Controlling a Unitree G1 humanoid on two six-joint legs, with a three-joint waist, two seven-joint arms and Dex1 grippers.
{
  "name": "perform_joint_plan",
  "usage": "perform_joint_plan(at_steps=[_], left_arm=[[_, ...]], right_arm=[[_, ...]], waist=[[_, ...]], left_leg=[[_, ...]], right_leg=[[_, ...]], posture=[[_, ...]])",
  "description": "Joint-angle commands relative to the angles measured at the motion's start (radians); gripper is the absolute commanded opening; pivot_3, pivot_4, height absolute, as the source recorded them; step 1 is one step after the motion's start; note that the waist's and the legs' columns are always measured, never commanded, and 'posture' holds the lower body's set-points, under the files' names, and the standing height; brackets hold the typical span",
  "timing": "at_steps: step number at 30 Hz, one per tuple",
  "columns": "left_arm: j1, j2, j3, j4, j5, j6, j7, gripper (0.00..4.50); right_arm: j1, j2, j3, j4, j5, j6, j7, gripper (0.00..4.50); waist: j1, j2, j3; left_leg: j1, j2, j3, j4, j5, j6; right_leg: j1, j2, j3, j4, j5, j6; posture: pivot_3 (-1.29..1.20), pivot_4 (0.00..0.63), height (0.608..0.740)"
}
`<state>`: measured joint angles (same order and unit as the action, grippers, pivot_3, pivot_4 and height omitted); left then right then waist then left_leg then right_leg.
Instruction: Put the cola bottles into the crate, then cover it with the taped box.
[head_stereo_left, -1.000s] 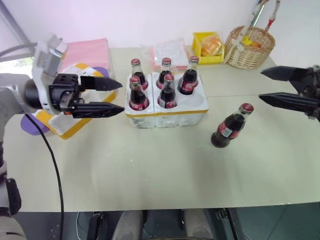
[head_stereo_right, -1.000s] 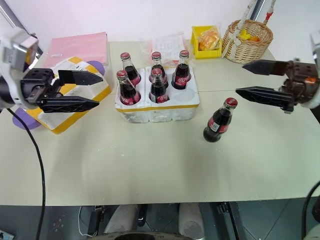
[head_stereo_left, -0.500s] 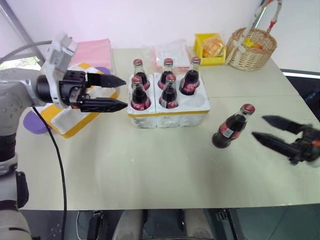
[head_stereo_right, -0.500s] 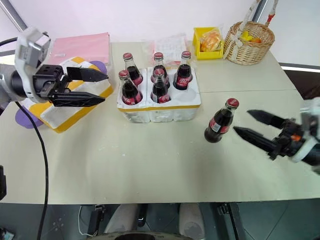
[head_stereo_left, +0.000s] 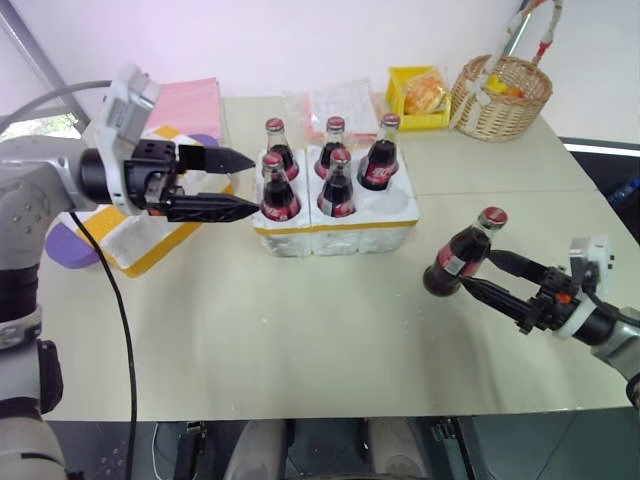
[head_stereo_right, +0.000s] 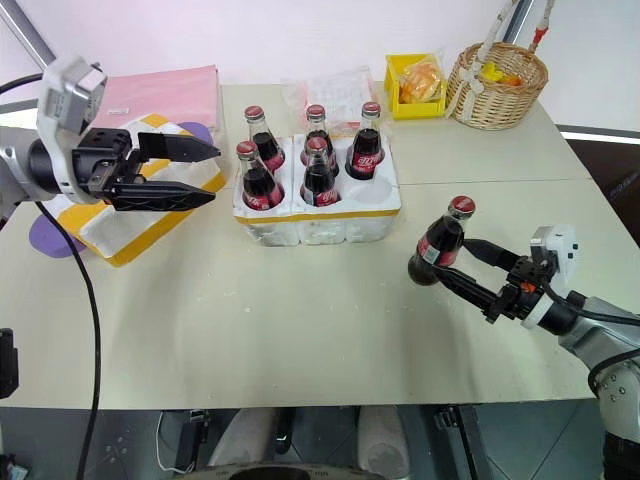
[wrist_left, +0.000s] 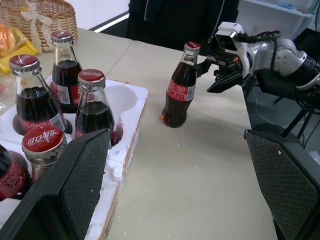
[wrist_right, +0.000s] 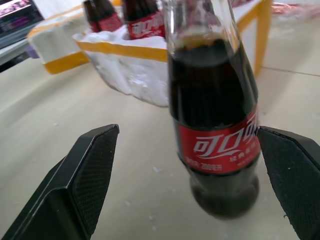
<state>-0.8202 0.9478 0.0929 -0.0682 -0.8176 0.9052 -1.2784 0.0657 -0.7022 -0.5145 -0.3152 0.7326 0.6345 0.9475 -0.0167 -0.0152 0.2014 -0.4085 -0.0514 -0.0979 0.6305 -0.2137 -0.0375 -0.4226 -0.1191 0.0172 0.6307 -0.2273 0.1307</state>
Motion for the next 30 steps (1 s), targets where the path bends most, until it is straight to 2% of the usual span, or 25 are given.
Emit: perform_joint_plan(at_steps=[1, 17, 19, 22, 27, 30], left_arm=[[-0.021, 0.005, 0.024, -0.026, -0.009, -0.004, 0.003, 4.46], [-0.011, 0.011, 0.026, -0.047, -0.008, -0.001, 0.010, 4.46], [-0.009, 0.011, 0.028, -0.050, -0.011, 0.002, 0.013, 4.50], [0.000, 0.013, 0.033, -0.058, -0.021, 0.015, 0.017, 4.50], [0.021, 0.019, 0.044, -0.085, -0.047, 0.035, 0.005, 4.50], [0.037, 0.011, 0.043, -0.108, -0.052, 0.031, 0.020, 4.50]], right_arm=[[-0.028, -0.010, 0.019, 0.034, -0.020, -0.049, 0.001, 4.50], [-0.155, 0.034, 0.154, 0.210, -0.065, -0.124, -0.019, 4.50], [-0.164, 0.036, 0.154, 0.218, -0.059, -0.124, -0.022, 3.95], [-0.175, 0.030, 0.151, 0.214, -0.036, -0.111, -0.011, 2.80], [-0.193, 0.005, 0.130, 0.205, -0.015, -0.087, -0.007, 2.80], [-0.232, -0.047, 0.120, 0.213, -0.021, -0.085, 0.020, 2.80]], waist=[[0.000, 0.000, 0.000], [0.000, 0.000, 0.000], [-0.001, 0.000, 0.000], [-0.001, 0.000, 0.000], [-0.003, 0.000, 0.000], [-0.001, 0.000, 0.000]], left_leg=[[0.000, 0.000, 0.000, 0.000, 0.000, 0.000], [0.000, 0.000, 0.000, 0.000, 0.000, 0.000], [0.000, 0.000, 0.000, 0.000, 0.000, 0.000], [0.000, 0.000, 0.000, 0.000, 0.000, 0.000], [0.000, 0.000, 0.000, -0.001, 0.000, 0.000], [0.000, 0.000, 0.000, 0.000, 0.000, 0.000]], right_leg=[[0.000, 0.000, 0.000, 0.000, 0.000, 0.000], [0.000, 0.000, 0.000, 0.000, 0.000, 0.000], [0.000, 0.000, 0.000, 0.000, 0.000, 0.000], [0.000, 0.000, 0.000, 0.000, 0.000, 0.000], [0.000, 0.000, 0.000, 0.000, 0.000, 0.000], [0.000, 0.000, 0.000, 0.000, 0.000, 0.000]], posture=[[0.00, 0.150, 0.738], [0.00, 0.150, 0.738], [0.00, 0.150, 0.738], [0.00, 0.150, 0.738], [0.00, 0.150, 0.738], [0.00, 0.150, 0.738]])
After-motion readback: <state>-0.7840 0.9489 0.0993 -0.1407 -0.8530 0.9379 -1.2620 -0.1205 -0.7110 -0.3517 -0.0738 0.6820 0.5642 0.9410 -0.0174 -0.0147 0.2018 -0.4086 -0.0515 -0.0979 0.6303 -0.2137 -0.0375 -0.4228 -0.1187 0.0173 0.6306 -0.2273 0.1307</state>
